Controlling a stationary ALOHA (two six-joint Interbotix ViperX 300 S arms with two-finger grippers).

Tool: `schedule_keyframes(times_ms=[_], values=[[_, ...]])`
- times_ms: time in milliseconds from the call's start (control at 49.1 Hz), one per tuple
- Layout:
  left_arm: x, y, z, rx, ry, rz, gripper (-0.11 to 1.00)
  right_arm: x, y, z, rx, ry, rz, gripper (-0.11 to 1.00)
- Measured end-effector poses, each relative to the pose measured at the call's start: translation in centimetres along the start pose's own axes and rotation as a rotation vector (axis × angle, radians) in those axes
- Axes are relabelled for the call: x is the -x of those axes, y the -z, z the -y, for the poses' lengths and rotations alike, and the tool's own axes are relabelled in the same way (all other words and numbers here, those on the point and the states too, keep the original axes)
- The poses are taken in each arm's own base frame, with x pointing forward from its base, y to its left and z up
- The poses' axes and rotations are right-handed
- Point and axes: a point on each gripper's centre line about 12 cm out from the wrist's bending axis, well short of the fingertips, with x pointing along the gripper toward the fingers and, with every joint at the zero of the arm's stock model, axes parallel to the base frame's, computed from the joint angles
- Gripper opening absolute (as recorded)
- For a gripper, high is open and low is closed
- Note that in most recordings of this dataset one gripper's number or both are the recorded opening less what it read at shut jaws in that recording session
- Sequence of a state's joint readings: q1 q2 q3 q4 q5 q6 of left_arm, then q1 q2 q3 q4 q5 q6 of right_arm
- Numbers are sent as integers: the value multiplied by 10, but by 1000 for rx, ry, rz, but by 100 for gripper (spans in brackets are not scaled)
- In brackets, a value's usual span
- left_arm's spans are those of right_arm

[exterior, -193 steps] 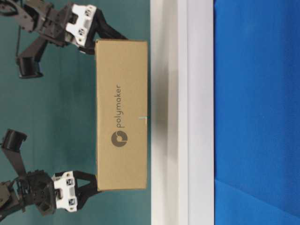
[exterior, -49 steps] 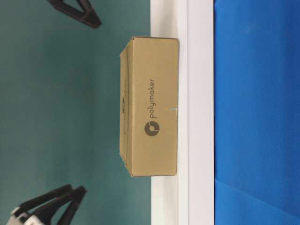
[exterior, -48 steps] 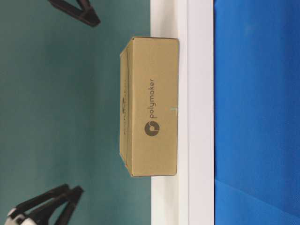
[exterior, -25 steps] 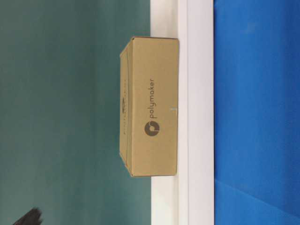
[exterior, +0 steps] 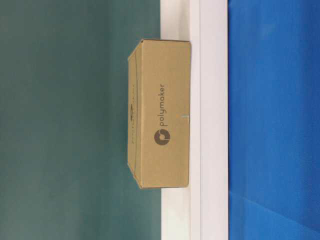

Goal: Place the cardboard box on the stand after clamping it between your arms.

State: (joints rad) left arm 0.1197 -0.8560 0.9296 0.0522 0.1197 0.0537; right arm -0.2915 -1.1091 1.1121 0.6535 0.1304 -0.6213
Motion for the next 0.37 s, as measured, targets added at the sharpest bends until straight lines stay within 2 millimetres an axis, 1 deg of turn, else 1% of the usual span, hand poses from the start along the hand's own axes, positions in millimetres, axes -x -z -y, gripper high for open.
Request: schedule_keyframes(times_ms=[163, 265, 367], values=[[1, 3, 1, 1, 1, 14, 81, 2, 5, 0, -38, -1, -3, 96], [3, 5, 1, 1, 3, 16, 81, 4, 4, 0, -42, 0, 6, 96], [5, 6, 1, -1, 2, 20, 81, 6, 8, 0, -43, -1, 2, 96]])
